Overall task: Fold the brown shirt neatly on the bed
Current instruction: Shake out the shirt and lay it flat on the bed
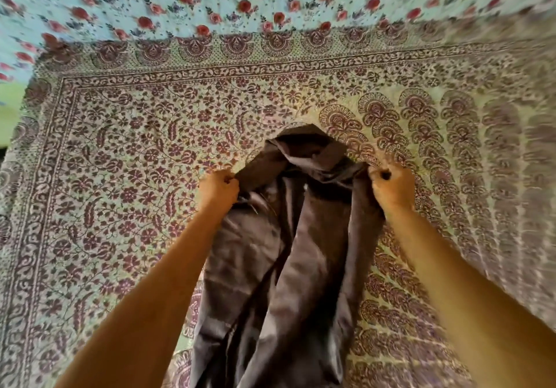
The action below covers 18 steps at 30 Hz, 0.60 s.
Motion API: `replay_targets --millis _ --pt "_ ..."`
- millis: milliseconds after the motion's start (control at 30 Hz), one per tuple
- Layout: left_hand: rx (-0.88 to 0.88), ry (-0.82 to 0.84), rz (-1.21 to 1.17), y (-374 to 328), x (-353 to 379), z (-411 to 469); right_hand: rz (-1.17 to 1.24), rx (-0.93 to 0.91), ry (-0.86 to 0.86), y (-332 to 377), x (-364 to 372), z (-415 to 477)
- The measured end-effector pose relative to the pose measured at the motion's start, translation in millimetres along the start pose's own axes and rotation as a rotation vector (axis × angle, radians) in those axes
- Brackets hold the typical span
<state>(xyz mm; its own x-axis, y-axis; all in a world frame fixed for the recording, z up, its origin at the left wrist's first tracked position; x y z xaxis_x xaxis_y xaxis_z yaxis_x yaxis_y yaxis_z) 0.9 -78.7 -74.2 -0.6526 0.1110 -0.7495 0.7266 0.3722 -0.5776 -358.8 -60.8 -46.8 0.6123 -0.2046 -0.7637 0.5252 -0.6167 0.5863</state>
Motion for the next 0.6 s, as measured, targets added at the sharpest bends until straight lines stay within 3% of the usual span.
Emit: replay_targets --millis 67,133,267,333,500,600 --pt "-0.005 0.081 0.105 0 7 1 -0.087 -0.034 -0.087 -5 -10 3" --pt "0.031 0.104 0.143 -7 13 8 -0.109 -0.036 -0.069 -5 -6 6" --pt "0.162 0.122 0.014 -42 31 22 -0.105 -0.058 0.297 4 38 3" --pt "0.207 0.185 0.005 -57 45 27 -0.217 -0.123 0.375 1 51 1" --pt "0.214 0.221 0.011 -69 65 40 -0.391 -0.358 0.208 -8 46 -2" --pt "0.128 0.132 -0.069 -70 59 38 -0.268 -0.319 0.121 -9 24 -5"
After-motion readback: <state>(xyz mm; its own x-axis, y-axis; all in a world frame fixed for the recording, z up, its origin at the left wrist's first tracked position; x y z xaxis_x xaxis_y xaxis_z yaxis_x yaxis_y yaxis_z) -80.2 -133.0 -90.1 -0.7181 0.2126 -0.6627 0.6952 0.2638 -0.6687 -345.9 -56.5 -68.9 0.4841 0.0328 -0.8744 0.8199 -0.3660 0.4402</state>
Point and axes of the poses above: each hand's wrist, its own z-axis towards the middle knuckle, its own x-axis out of the palm, y = z × x, the point moved 8 cm from there along z, towards the middle knuckle, and after that the axes turned 6 degrees about x, right-handed, at the moved point
